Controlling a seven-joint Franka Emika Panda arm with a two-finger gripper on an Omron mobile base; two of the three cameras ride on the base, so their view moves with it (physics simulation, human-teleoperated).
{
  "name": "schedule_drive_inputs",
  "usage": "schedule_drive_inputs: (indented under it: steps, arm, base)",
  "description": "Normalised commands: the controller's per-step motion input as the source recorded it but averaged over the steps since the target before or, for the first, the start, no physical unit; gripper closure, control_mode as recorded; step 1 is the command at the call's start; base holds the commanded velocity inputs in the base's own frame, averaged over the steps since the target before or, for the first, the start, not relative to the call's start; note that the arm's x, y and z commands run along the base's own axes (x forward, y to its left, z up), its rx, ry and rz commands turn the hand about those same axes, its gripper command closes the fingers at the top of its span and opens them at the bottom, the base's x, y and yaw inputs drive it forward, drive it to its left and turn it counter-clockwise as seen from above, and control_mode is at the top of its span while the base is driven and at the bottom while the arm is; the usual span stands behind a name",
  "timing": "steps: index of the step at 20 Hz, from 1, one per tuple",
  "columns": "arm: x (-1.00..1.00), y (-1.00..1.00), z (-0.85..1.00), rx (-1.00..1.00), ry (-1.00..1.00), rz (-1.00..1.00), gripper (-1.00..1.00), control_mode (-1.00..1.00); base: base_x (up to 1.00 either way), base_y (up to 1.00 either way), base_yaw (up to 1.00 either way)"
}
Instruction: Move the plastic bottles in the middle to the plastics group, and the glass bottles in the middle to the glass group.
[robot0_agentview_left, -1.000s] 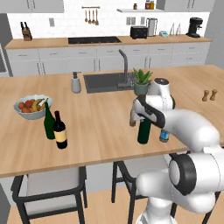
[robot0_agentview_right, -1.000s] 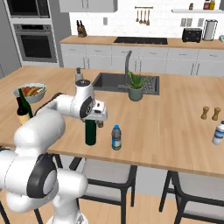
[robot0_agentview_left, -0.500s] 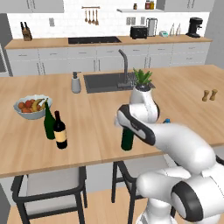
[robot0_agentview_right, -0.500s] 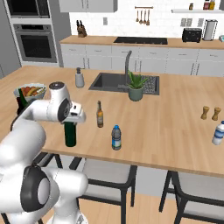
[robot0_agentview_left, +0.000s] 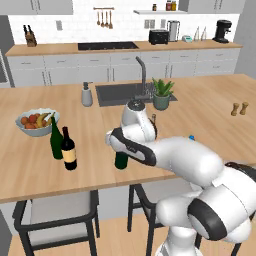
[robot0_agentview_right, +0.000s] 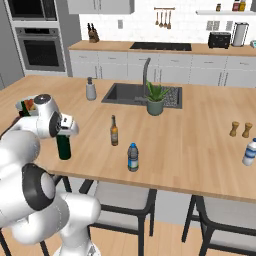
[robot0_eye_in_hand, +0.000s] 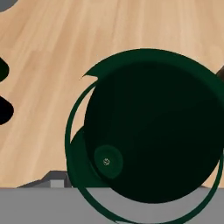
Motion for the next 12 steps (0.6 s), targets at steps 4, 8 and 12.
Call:
schedule_drive_inputs:
  steps: [4, 8, 12]
  arm:
    - [0.94, 0.38, 0.00, 0.00, -0.08, 0.04, 1.00, -1.00]
    - [0.55, 0.40, 0.00, 0.01, -0.02, 0.07, 1.00, -1.00]
    - [0.08, 0.40, 0.00, 0.01, 0.00, 0.08, 1.00, -1.00]
  base:
    - [0.00, 0.00, 0.00]
    - [0.00, 0.00, 0.00]
    - [0.00, 0.00, 0.00]
